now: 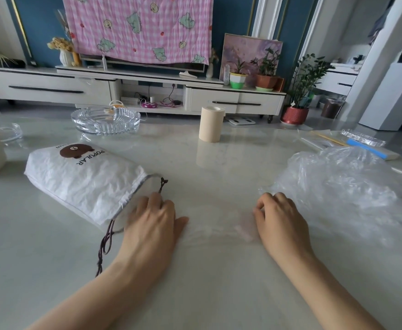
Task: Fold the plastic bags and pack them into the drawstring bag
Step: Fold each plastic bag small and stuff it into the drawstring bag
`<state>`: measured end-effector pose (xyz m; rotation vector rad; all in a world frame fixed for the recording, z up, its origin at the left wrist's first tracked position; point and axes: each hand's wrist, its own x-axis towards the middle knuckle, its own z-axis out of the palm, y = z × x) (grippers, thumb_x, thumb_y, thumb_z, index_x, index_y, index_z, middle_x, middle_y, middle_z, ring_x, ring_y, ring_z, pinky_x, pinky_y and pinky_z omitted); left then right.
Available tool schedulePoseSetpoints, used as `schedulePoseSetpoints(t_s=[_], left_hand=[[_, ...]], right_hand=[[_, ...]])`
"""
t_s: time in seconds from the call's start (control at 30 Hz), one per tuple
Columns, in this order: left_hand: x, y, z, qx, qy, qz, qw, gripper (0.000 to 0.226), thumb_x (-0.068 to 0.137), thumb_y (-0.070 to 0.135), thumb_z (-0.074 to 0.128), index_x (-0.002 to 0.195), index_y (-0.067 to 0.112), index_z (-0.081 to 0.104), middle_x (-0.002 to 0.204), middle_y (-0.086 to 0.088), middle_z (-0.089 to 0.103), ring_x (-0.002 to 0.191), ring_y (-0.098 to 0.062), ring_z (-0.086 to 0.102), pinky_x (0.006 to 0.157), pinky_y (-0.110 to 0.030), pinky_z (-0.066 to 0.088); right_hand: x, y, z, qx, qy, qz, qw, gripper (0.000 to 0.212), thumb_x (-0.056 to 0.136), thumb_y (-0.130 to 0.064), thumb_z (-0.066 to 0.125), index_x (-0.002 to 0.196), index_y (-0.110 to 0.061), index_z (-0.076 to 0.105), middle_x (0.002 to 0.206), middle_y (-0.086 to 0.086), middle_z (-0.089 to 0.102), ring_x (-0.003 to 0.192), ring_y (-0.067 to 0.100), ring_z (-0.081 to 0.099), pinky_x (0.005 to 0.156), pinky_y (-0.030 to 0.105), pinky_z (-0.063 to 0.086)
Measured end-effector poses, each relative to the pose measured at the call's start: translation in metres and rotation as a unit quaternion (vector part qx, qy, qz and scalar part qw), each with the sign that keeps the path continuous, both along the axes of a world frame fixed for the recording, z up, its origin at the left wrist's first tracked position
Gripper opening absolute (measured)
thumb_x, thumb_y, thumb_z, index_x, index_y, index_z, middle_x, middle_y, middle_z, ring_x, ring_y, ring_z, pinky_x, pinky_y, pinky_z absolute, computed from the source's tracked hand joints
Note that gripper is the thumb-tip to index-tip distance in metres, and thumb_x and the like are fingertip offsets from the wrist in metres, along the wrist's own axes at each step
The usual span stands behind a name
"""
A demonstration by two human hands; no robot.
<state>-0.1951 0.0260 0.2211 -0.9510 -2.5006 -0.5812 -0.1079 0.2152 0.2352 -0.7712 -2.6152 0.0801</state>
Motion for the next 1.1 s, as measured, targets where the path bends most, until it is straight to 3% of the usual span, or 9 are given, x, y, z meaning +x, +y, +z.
schedulePoseSetpoints(t_s=[0.1,0.2,0.33,0.43,0.53,0.63,0.73,0.9,1.1], left_hand=[[0.000,-0.003,-0.001,0.087,-0.063,-0.020,0.994,0.037,0.084,0.037,0.066,0.059,0.020,0.044,0.067,0.004,0.046,0.064,-0.021,0.048,0.056,-0.031,0.038],[0.003,0.001,0.008,0.236,-0.224,-0.029,0.945,0.035,0.081,0.028,0.070,0.062,0.018,0.042,0.052,0.006,0.051,0.047,-0.003,0.044,0.048,-0.017,0.032],[0.010,-0.004,0.033,0.346,-0.489,-0.148,0.787,0.018,0.079,0.016,0.071,0.082,0.010,0.054,0.056,0.003,0.065,0.041,-0.003,0.046,0.041,-0.011,0.035],[0.005,-0.019,0.045,0.259,-0.594,-0.286,0.705,0.028,0.069,0.041,0.078,0.079,0.019,0.065,0.066,0.003,0.064,0.052,-0.005,0.050,0.047,-0.016,0.037],[0.003,-0.022,0.043,0.170,-0.599,-0.329,0.710,0.033,0.058,0.050,0.083,0.077,0.027,0.068,0.074,0.002,0.066,0.065,-0.011,0.055,0.059,-0.023,0.041],[0.008,-0.021,0.041,0.148,-0.593,-0.309,0.729,0.017,0.070,0.040,0.079,0.076,0.027,0.070,0.076,0.001,0.065,0.072,-0.017,0.055,0.065,-0.027,0.040],[0.010,-0.021,0.045,0.219,-0.583,-0.281,0.730,0.009,0.077,0.025,0.073,0.077,0.019,0.067,0.065,0.005,0.062,0.055,-0.005,0.053,0.049,-0.013,0.040],[0.014,-0.015,0.045,0.427,-0.629,-0.197,0.619,0.044,0.070,0.043,0.070,0.098,0.009,0.063,0.088,-0.007,0.066,0.071,-0.016,0.062,0.061,-0.024,0.053],[0.043,0.001,0.027,0.344,-0.585,-0.158,0.717,0.042,0.085,0.031,0.061,0.102,-0.007,0.063,0.100,-0.023,0.068,0.079,-0.021,0.064,0.070,-0.029,0.052]], right_hand=[[0.002,0.007,-0.007,-0.052,0.113,0.069,0.990,0.012,0.084,0.002,0.055,0.087,-0.007,0.062,0.089,0.010,0.058,0.086,0.030,0.055,0.070,0.032,0.040],[0.005,0.006,0.002,-0.221,0.211,0.121,0.944,0.019,0.084,0.004,0.057,0.084,-0.015,0.061,0.086,-0.001,0.062,0.075,0.007,0.055,0.066,0.011,0.039],[0.013,0.001,0.024,-0.438,0.258,0.184,0.842,0.020,0.082,0.000,0.065,0.092,-0.017,0.062,0.092,0.001,0.069,0.084,0.001,0.062,0.077,0.010,0.046],[0.022,-0.002,0.035,-0.593,0.211,0.264,0.731,0.049,0.068,-0.032,0.077,0.110,-0.013,0.060,0.105,0.006,0.070,0.105,0.018,0.063,0.091,0.026,0.049],[0.027,-0.015,0.036,-0.655,0.013,0.319,0.685,0.090,0.053,-0.063,0.079,0.127,-0.017,0.053,0.122,0.003,0.064,0.116,0.019,0.058,0.098,0.032,0.047],[0.029,-0.030,0.031,-0.638,-0.114,0.332,0.685,0.070,0.061,-0.052,0.080,0.113,-0.010,0.062,0.108,0.002,0.063,0.102,0.017,0.059,0.089,0.027,0.045],[0.029,-0.033,0.035,-0.661,-0.070,0.297,0.685,0.004,0.076,-0.018,0.072,0.074,-0.015,0.071,0.074,-0.003,0.066,0.066,0.008,0.062,0.061,0.015,0.048],[0.025,-0.031,0.033,-0.707,0.090,0.231,0.663,0.004,0.070,-0.015,0.066,0.067,-0.013,0.064,0.064,0.001,0.063,0.055,0.008,0.059,0.052,0.017,0.048],[0.024,-0.033,0.031,-0.691,0.085,0.246,0.674,0.014,0.073,-0.016,0.073,0.077,-0.007,0.064,0.080,0.011,0.069,0.076,0.020,0.065,0.070,0.024,0.054]])
